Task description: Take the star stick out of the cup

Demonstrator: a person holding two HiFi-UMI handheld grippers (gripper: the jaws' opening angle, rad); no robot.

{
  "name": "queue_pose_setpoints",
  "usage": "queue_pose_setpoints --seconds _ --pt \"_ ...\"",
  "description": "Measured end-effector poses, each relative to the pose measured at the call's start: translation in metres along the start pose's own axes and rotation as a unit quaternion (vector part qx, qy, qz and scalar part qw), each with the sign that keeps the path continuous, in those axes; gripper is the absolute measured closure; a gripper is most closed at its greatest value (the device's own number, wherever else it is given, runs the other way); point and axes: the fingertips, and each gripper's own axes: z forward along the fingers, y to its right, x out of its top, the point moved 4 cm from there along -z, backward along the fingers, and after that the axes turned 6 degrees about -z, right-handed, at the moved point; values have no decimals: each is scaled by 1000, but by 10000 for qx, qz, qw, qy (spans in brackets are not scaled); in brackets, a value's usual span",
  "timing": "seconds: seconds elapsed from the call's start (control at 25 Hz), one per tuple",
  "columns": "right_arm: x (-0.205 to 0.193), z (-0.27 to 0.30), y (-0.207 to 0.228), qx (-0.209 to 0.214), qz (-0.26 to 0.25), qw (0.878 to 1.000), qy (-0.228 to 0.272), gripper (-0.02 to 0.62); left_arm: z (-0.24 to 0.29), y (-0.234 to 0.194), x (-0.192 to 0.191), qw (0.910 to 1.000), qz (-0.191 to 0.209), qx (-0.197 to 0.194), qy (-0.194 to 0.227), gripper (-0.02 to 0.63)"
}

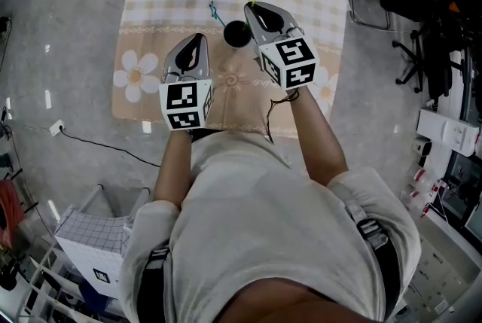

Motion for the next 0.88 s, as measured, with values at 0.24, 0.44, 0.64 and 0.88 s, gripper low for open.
queue_pose_setpoints --seconds 0.24,0.44,0.64,0.88 --pt "34 -44 9 -66 214 9972 717 584 -12 23 7 9998 120 -81 159 604" --pt "40 -77 17 -161 220 9968 753 584 -16 49 8 9993 218 -247 200 604" --pt "23 -99 25 -312 401 9980 373 586 -13 72 5 9982 293 -496 148 604" --pt "-42 -105 21 -242 801 9939 -714 586 -2 96 -16 9958 387 -811 -173 604"
